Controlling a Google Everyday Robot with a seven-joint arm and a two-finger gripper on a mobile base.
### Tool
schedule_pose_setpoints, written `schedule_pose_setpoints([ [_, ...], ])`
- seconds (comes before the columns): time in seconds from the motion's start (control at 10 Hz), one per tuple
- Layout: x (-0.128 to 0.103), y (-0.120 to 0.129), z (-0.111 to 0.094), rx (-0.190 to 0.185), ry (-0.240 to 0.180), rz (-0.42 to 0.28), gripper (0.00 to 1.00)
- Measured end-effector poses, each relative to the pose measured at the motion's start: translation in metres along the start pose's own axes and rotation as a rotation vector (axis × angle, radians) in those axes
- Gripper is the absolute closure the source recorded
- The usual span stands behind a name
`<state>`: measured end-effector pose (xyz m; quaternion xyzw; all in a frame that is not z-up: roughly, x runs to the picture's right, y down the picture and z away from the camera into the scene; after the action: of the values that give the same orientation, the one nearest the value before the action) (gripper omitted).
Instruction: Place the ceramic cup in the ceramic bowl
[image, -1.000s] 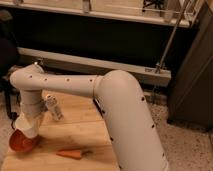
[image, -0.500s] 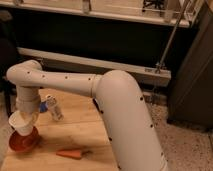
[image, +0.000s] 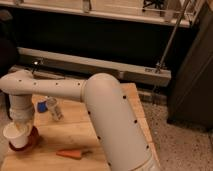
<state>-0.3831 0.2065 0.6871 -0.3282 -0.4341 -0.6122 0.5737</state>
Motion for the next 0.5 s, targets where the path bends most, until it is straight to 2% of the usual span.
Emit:
schedule_pose_setpoints([
  [0.3,0.0099,0.0057,0.0123,-0.069,0.027,0.033,0.38],
  [0.4,0.0119,0.0029,0.0115,-0.071,0.041,0.040,0.28],
  [0.5,0.0128,-0.0017,0.0069,-0.061,0.057,0.041,0.22],
])
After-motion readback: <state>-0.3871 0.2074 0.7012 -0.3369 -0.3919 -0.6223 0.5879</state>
